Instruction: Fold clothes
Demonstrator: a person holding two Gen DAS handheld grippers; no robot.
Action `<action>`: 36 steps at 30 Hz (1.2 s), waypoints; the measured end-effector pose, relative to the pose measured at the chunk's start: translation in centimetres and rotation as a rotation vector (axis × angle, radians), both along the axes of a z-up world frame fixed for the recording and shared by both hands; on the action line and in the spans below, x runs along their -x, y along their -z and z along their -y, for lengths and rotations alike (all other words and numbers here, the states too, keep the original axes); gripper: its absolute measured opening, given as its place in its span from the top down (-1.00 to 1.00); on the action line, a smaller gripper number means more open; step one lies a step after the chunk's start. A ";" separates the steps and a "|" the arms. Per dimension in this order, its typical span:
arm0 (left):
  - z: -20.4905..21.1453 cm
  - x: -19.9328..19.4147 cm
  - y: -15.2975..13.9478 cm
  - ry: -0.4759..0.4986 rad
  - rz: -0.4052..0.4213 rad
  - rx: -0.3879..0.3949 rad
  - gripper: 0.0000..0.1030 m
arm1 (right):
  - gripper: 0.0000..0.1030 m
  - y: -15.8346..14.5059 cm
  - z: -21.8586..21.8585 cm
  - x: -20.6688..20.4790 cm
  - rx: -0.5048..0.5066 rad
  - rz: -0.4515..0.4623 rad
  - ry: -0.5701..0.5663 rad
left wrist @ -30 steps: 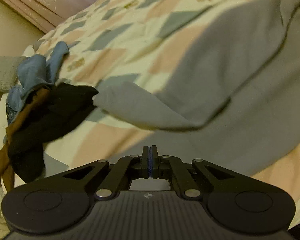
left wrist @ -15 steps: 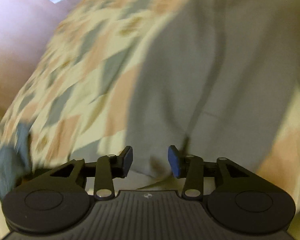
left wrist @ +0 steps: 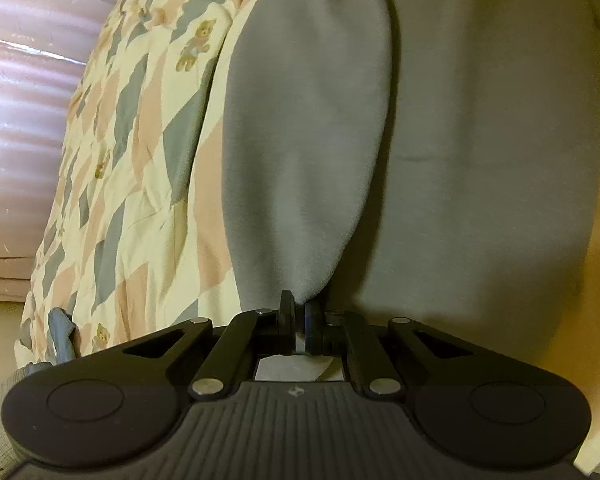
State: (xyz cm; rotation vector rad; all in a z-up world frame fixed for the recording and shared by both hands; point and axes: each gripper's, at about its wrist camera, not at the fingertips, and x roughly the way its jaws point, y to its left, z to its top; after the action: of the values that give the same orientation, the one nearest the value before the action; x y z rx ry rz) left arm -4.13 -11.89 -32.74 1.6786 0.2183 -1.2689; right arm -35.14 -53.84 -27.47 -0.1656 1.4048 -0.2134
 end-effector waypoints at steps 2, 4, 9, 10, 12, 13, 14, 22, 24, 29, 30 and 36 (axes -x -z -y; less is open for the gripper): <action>0.2 -0.1 0.3 -0.011 -0.002 -0.009 0.88 | -0.15 0.4 0.9 -0.1 -0.026 0.000 0.013; 0.4 -0.2 0.7 -0.025 -0.006 -0.017 0.87 | -0.15 0.8 2.1 -0.3 -0.060 -0.001 0.026; 0.9 -0.1 1.5 -0.081 -0.022 -0.029 0.87 | -0.20 2.5 5.0 -1.4 -0.120 -0.065 0.013; 1.0 0.0 1.7 -0.092 -0.027 -0.029 0.88 | -0.20 3.1 5.4 -1.7 -0.139 -0.091 0.008; 1.2 -0.1 1.7 -0.107 -0.034 -0.028 0.89 | 0.13 4.2 5.5 -2.2 -0.186 -0.130 -0.008; 1.2 -0.1 1.6 -0.111 -0.037 -0.027 0.89 | 0.72 4.4 5.4 -2.4 -0.209 -0.143 -0.009; 1.2 -0.1 1.5 -0.115 -0.039 -0.026 0.90 | 0.82 4.5 5.0 -2.6 -0.215 -0.152 -0.010; -0.2 -0.2 -2.3 -0.183 -0.002 0.096 0.94 | 0.89 -5.3 -1.6 4.3 0.063 0.132 0.029; -1.0 0.1 -3.8 -0.211 0.002 0.130 0.94 | 0.90 -8.1 -4.1 7.2 0.139 0.203 0.081; -3.6 1.4 -5.6 -0.277 0.013 0.163 0.94 | 0.90 -10.4 -12.7 12.9 0.247 0.249 0.137; -4.1 1.8 -5.3 -0.283 0.009 0.151 0.94 | 0.90 -9.8 -14.2 13.6 0.239 0.246 0.139; -6.7 5.0 -2.0 -0.331 -0.005 0.086 0.70 | 0.89 -1.4 -21.1 14.7 0.203 0.062 0.086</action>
State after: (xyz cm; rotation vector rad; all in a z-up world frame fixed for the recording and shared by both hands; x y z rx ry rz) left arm -9.11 -5.15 -30.74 1.4938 0.4204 -1.0203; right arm -49.89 -32.72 -26.03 -0.2641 1.3291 -0.4296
